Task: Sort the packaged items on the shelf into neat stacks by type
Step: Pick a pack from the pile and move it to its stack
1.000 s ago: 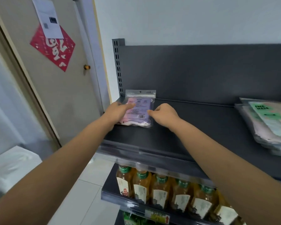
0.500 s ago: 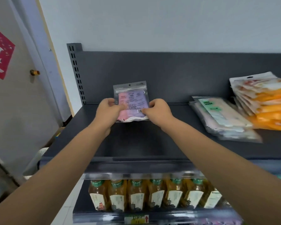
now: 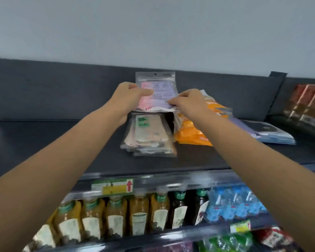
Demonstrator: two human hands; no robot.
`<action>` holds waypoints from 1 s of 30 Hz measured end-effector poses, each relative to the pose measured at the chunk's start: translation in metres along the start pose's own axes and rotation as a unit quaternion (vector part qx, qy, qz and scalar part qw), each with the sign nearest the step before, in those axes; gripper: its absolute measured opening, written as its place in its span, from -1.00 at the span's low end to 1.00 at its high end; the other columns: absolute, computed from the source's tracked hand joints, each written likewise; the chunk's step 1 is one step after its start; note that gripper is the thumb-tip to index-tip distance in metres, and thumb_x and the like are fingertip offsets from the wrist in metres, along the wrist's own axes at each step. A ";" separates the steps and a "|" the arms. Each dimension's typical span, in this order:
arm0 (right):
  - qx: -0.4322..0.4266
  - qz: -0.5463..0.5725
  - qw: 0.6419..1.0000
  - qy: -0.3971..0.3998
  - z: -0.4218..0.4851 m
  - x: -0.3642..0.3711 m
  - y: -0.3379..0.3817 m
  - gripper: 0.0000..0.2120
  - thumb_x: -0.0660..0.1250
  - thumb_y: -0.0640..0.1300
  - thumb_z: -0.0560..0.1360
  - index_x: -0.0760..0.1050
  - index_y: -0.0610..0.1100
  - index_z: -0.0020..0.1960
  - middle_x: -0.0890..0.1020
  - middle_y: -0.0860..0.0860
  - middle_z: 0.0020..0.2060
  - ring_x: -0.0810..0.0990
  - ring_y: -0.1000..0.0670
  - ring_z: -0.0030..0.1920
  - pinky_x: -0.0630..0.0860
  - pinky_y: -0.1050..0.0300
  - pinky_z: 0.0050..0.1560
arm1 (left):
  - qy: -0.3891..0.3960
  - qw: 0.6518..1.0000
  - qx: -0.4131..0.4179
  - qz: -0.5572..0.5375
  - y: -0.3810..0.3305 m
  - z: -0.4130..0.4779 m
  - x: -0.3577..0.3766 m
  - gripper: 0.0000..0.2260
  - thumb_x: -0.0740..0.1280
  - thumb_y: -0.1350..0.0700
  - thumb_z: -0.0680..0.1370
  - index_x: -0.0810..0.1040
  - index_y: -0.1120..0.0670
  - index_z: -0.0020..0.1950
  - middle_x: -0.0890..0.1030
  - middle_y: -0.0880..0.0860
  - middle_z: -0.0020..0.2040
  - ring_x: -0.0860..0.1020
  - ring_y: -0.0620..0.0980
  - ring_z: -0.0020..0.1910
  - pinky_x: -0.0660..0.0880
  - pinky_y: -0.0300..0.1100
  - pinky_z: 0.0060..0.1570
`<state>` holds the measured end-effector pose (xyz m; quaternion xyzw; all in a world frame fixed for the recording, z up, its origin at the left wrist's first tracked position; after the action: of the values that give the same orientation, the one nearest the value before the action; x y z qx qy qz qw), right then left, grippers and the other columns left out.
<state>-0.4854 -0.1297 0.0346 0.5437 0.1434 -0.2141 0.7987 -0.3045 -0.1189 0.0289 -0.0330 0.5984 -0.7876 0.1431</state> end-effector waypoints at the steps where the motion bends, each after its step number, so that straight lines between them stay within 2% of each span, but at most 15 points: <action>1: -0.002 0.002 1.000 0.000 0.004 -0.021 -0.008 -0.92 0.40 -0.18 0.37 0.52 -0.15 -0.24 0.33 -0.12 -0.36 0.31 -0.03 -0.33 0.29 0.08 -0.30 | 0.001 1.000 -0.002 -0.002 -0.006 -0.003 0.022 -0.62 0.47 0.07 0.45 0.50 0.18 0.19 0.49 0.03 0.08 0.52 0.01 0.11 0.42 -0.16 -0.03; 3: 0.000 -0.004 1.000 0.001 0.011 -0.062 -0.024 -0.90 0.40 -0.18 0.38 0.48 -0.14 -0.25 0.33 -0.10 -0.34 0.29 -0.03 -0.31 0.25 0.09 -0.30 | 0.002 1.000 -0.018 -0.001 -0.018 -0.009 0.063 -0.48 0.47 0.05 0.45 0.43 0.19 0.34 0.47 0.03 0.19 0.47 0.02 0.19 0.41 -0.09 0.14; 4: 0.003 -0.011 1.000 0.002 0.015 -0.081 -0.031 -0.89 0.40 -0.17 0.39 0.51 -0.18 -0.26 0.34 -0.10 -0.33 0.30 -0.03 -0.30 0.25 0.10 -0.29 | 0.006 1.000 -0.022 -0.001 -0.024 -0.010 0.082 -0.48 0.46 0.05 0.46 0.41 0.19 0.35 0.46 0.02 0.21 0.45 0.00 0.18 0.40 -0.09 0.15; 5: 0.005 -0.012 1.000 0.001 0.019 -0.099 -0.039 -0.81 0.41 -0.16 0.39 0.54 -0.30 -0.25 0.36 -0.10 -0.33 0.32 -0.03 -0.30 0.27 0.10 -0.27 | 0.013 1.000 -0.024 -0.004 -0.029 -0.011 0.100 -0.50 0.46 0.06 0.47 0.41 0.18 0.33 0.45 0.02 0.20 0.44 -0.02 0.16 0.38 -0.11 0.12; 7: 0.012 0.003 1.000 -0.002 0.027 -0.131 -0.052 -0.63 0.41 -0.16 0.40 0.52 -0.52 -0.09 0.40 -0.12 -0.31 0.34 -0.04 -0.29 0.30 0.11 -0.27 | 0.029 0.999 -0.026 -0.002 -0.041 -0.013 0.135 -0.59 0.45 0.05 0.48 0.43 0.14 0.26 0.44 0.00 0.17 0.42 -0.03 0.14 0.37 -0.12 0.11; 9: 0.020 0.007 1.000 -0.012 0.033 -0.159 -0.065 -0.62 0.40 -0.17 0.43 0.53 -0.51 0.01 0.42 -0.15 -0.30 0.36 -0.04 -0.30 0.32 0.16 -0.31 | 0.042 0.999 -0.026 0.004 -0.051 -0.012 0.165 -0.64 0.45 0.04 0.48 0.42 0.10 0.19 0.44 0.00 0.18 0.40 -0.04 0.15 0.38 -0.11 0.15; 11: 0.025 0.008 0.999 -0.027 0.037 -0.183 -0.078 -0.62 0.39 -0.16 0.45 0.53 -0.50 0.05 0.43 -0.28 -0.29 0.36 -0.03 -0.29 0.30 0.18 -0.36 | 0.058 0.998 -0.024 0.015 -0.060 -0.010 0.192 -0.70 0.45 0.04 0.48 0.44 0.07 0.12 0.46 0.01 0.20 0.40 -0.05 0.16 0.34 -0.13 0.12; 14: 0.039 0.020 0.997 -0.062 0.040 -0.213 -0.100 -0.60 0.39 -0.14 0.47 0.53 -0.50 0.08 0.55 -0.46 -0.10 0.39 -0.04 -0.20 0.30 0.16 -0.33 | 0.090 0.996 -0.022 0.017 -0.066 -0.005 0.231 -0.82 0.43 0.08 0.50 0.45 0.07 -0.02 0.47 0.00 0.13 0.41 -0.06 0.11 0.33 -0.15 0.07; 15: 0.050 0.026 0.996 -0.072 0.040 -0.220 -0.109 -0.60 0.38 -0.14 0.47 0.53 -0.50 0.08 0.55 -0.47 -0.08 0.38 -0.05 -0.20 0.31 0.15 -0.30 | 0.099 0.995 -0.021 0.020 -0.066 -0.004 0.243 -0.81 0.43 0.08 0.50 0.48 0.09 0.00 0.49 0.00 0.12 0.43 -0.06 0.10 0.36 -0.15 0.04; 17: 0.081 0.040 0.992 -0.091 0.043 -0.233 -0.131 -0.56 0.38 -0.13 0.47 0.49 -0.52 0.11 0.50 -0.39 -0.22 0.36 -0.05 -0.19 0.39 0.11 -0.21 | 0.109 0.994 -0.008 0.032 -0.062 0.000 0.266 -0.70 0.45 0.06 0.48 0.51 0.17 0.12 0.54 0.05 0.15 0.49 0.00 0.09 0.43 -0.16 -0.04; 19: 0.112 0.056 0.988 -0.093 0.046 -0.241 -0.153 -0.50 0.40 -0.12 0.46 0.44 -0.54 0.15 0.47 -0.32 -0.23 0.36 -0.03 -0.16 0.50 0.00 -0.12 | 0.123 0.991 -0.001 0.058 -0.057 0.002 0.287 -0.60 0.46 0.03 0.46 0.46 0.14 0.23 0.50 0.03 0.16 0.48 0.00 0.10 0.40 -0.16 -0.02; 21: 0.137 0.068 0.985 -0.083 0.050 -0.245 -0.174 -0.51 0.40 -0.15 0.47 0.44 -0.54 0.16 0.45 -0.32 -0.22 0.40 -0.06 -0.17 0.50 0.01 -0.12 | 0.139 0.986 -0.006 0.089 -0.047 0.002 0.306 -0.50 0.46 0.04 0.46 0.40 0.13 0.34 0.43 0.01 0.18 0.42 -0.03 0.11 0.34 -0.17 0.02; 25: 0.164 0.064 0.983 -0.046 0.057 -0.246 -0.210 -0.63 0.39 -0.20 0.49 0.52 -0.52 0.09 0.47 -0.18 -0.22 0.47 -0.07 -0.20 0.59 -0.03 -0.06 | 0.149 0.979 0.000 0.139 -0.027 -0.003 0.334 -0.51 0.44 0.11 0.48 0.36 0.13 0.35 0.43 0.02 0.16 0.42 -0.06 0.04 0.35 -0.22 -0.05; 28: 0.168 0.055 0.984 -0.017 0.064 -0.241 -0.236 -0.66 0.41 -0.17 0.48 0.56 -0.48 0.05 0.49 -0.31 -0.25 0.48 -0.08 -0.21 0.57 -0.05 -0.07 | 0.139 0.978 -0.012 0.154 -0.010 -0.004 0.346 -0.52 0.44 0.13 0.48 0.36 0.10 0.35 0.45 0.00 0.15 0.50 -0.07 0.00 0.49 -0.22 -0.11; 30: 0.160 0.049 0.986 0.000 0.069 -0.235 -0.248 -0.64 0.40 -0.14 0.48 0.57 -0.46 0.03 0.53 -0.37 -0.22 0.47 -0.06 -0.21 0.47 0.04 -0.14 | 0.128 0.976 -0.024 0.172 0.002 -0.005 0.351 -0.54 0.44 0.11 0.47 0.37 0.06 0.32 0.52 0.01 0.16 0.60 0.00 -0.03 0.60 -0.09 -0.05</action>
<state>-0.8129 -0.2287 -0.0312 0.6709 0.0810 -0.1948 0.7109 -0.6409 -0.2075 -0.0166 0.1681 0.6270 -0.7344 0.1980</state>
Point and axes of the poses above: each hand's wrist, its own z-axis towards the middle knuckle, its own x-axis out of the palm, y = z × x, the point moved 6 cm from there along z, towards the middle knuckle
